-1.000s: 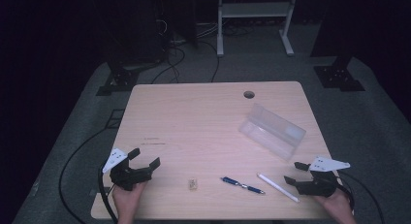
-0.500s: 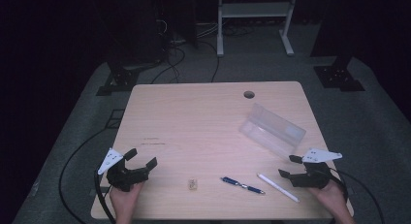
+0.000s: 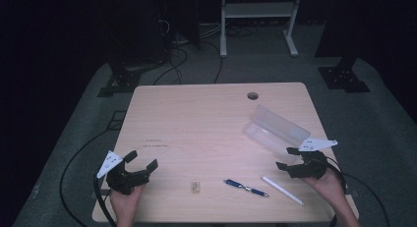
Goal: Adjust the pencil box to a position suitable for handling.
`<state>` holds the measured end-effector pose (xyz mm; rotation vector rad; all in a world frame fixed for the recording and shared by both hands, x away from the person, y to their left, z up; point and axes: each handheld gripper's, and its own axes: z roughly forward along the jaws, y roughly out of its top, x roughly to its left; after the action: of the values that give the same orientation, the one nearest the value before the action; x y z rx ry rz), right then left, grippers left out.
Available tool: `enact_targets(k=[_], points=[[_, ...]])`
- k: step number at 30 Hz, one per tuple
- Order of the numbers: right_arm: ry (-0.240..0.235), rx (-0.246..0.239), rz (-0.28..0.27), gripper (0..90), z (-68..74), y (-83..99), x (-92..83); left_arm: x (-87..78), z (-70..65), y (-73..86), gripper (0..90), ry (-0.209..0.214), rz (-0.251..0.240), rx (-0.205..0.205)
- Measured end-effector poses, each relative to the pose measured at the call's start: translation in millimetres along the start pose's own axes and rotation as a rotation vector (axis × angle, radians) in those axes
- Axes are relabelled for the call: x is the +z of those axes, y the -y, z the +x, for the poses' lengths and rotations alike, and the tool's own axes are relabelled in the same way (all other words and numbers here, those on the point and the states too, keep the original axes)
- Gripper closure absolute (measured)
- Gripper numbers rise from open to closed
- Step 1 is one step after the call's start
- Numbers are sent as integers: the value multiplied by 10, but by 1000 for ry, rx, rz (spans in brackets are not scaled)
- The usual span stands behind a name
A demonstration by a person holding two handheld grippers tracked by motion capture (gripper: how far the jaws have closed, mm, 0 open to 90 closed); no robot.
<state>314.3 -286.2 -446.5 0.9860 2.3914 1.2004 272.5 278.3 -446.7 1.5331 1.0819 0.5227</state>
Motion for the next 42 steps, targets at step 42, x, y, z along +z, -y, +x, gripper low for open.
enact_targets(k=[42], points=[[28,0,213,377,-290,-484,812,-12,33,-12,11,3,-15,-14]])
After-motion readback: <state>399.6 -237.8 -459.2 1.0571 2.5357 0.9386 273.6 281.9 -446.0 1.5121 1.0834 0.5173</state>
